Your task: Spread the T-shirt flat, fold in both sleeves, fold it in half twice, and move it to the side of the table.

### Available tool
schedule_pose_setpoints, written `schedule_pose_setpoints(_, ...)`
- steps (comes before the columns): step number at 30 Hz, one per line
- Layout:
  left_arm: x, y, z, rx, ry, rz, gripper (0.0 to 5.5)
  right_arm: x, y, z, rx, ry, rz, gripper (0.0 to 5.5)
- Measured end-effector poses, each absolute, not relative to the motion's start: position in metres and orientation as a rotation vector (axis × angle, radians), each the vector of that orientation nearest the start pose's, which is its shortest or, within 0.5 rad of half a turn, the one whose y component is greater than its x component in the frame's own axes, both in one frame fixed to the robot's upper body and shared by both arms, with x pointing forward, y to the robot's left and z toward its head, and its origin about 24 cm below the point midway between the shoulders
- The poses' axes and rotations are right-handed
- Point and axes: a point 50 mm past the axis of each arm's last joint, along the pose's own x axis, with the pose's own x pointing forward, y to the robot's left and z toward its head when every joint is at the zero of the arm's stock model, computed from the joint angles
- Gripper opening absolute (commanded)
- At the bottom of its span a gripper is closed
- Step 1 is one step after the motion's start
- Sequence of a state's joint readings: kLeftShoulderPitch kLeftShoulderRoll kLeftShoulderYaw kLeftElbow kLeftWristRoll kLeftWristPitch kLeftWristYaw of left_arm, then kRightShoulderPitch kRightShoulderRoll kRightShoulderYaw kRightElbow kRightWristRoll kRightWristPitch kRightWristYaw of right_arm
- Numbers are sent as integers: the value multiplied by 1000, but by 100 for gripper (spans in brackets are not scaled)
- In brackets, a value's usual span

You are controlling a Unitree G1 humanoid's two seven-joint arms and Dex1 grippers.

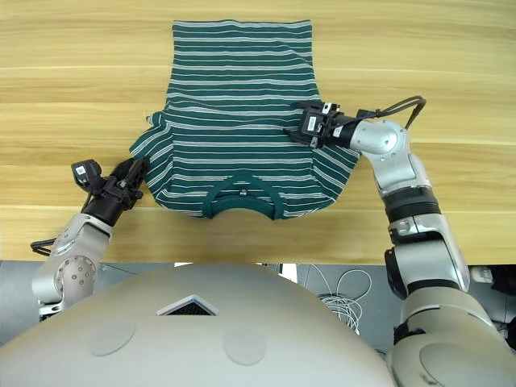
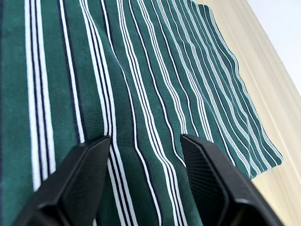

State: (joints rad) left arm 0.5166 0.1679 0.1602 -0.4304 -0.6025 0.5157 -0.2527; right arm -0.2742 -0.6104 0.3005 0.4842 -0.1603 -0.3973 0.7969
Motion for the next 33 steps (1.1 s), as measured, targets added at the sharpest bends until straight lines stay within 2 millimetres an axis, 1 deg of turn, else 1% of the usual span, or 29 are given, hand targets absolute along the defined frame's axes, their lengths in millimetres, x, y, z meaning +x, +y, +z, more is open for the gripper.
schedule_pose_setpoints(3, 144, 199, 12, -481, 459, -127, 234, 268, -201, 22, -820, 228, 1056, 278)
schedule_pose_setpoints(8, 150, 205, 5, -489, 459, -115, 158, 266, -201, 23, -820, 231, 1051, 281)
schedule_pose_setpoints(9, 152, 206, 4, -490, 455, -110, 151, 265, -201, 23, -819, 232, 1050, 281)
schedule_pose_setpoints(12, 153, 209, 2, -492, 452, -99, 95, 263, -201, 23, -816, 230, 1049, 281)
schedule_pose_setpoints(18, 150, 204, 1, -530, 450, -123, 3, 262, -202, 23, -813, 231, 1045, 281)
schedule_pose_setpoints(22, 148, 205, 2, -545, 446, -123, 3, 262, -201, 24, -813, 231, 1044, 281)
schedule_pose_setpoints(24, 147, 209, 3, -554, 429, -100, 3, 263, -201, 24, -812, 228, 1044, 281)
schedule_pose_setpoints(26, 148, 213, 10, -582, 386, -78, 3, 263, -202, 24, -810, 227, 1042, 281)
schedule_pose_setpoints(30, 159, 214, 44, -602, 202, -131, 3, 263, -201, 24, -808, 226, 1039, 281)
schedule_pose_setpoints(33, 159, 211, 54, -576, 162, -162, 3, 263, -201, 24, -808, 225, 1037, 281)
